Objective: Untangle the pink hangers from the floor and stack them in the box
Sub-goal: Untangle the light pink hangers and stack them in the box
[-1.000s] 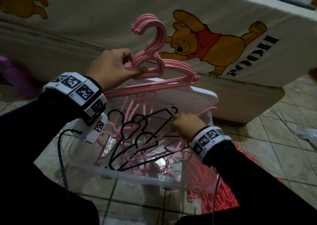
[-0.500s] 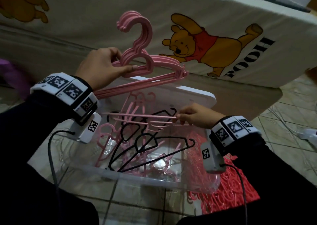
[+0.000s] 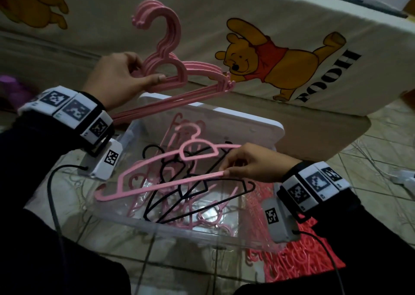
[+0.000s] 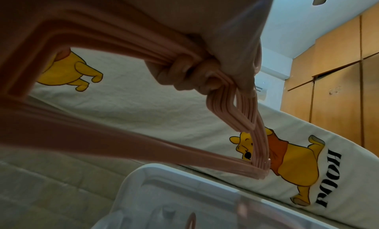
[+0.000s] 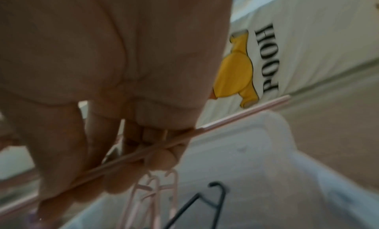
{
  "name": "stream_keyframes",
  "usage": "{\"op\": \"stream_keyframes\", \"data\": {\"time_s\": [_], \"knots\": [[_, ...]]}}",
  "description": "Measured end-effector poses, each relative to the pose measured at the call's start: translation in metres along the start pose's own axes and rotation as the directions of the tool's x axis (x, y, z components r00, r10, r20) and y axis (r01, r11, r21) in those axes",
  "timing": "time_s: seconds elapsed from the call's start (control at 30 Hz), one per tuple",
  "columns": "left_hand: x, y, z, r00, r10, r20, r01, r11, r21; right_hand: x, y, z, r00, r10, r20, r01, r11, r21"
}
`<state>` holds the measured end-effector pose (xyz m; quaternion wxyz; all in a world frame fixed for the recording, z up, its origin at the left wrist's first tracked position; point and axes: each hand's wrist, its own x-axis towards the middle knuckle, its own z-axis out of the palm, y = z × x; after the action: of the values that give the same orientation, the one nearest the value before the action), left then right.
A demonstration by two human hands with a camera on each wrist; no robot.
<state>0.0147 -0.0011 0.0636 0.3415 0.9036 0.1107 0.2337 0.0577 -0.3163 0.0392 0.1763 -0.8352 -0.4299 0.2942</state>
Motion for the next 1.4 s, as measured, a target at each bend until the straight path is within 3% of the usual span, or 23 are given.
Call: {"op": "stream_keyframes", "data": {"time_s": [0.17, 0.33, 0.47, 0.7, 1.0, 1.2, 1.27, 1.4], "knots": [[-0.004, -0.004, -0.001, 1.0, -0.008, 0.012, 0.008, 0.999, 0.033, -0.004, 0.014, -0.003, 0.989, 0.024, -0.145, -0.058, 0.97, -0.236], [-0.002, -0.005, 0.0, 0.999, -0.019, -0.029, 0.019, 1.0, -0.017, -0.009, 0.032, -0.002, 0.978, 0.152, -0.143, -0.194, 0.913, -0.358], [-0.001, -0.001, 0.002, 0.999, -0.028, -0.018, 0.026, 0.997, -0.073, -0.013, 0.035, -0.007, 0.965, 0.043, -0.258, -0.121, 0.948, -0.295], [-0.017, 0.025, 0.033, 0.979, 0.037, 0.201, -0.02, 0.996, -0.085, -0.003, 0.025, -0.006, 0.892, -0.132, -0.433, 0.019, 0.966, -0.257], [-0.029, 0.04, 0.058, 0.943, 0.041, 0.332, 0.025, 0.981, -0.192, 0.012, 0.018, -0.001, 0.854, -0.119, -0.506, 0.065, 0.99, -0.122], [-0.029, 0.042, 0.057, 0.948, 0.069, 0.311, -0.026, 0.99, -0.14, 0.018, 0.014, 0.001, 0.851, -0.132, -0.508, 0.064, 0.987, -0.149], [-0.03, 0.042, 0.055, 0.955, 0.068, 0.29, -0.049, 0.996, -0.072, 0.018, 0.011, -0.001, 0.801, -0.18, -0.571, 0.081, 0.978, -0.194], [-0.03, 0.041, 0.05, 0.955, 0.053, 0.293, -0.054, 0.999, -0.003, 0.02, 0.011, -0.008, 0.627, -0.203, -0.752, 0.059, 0.975, -0.214]]}}
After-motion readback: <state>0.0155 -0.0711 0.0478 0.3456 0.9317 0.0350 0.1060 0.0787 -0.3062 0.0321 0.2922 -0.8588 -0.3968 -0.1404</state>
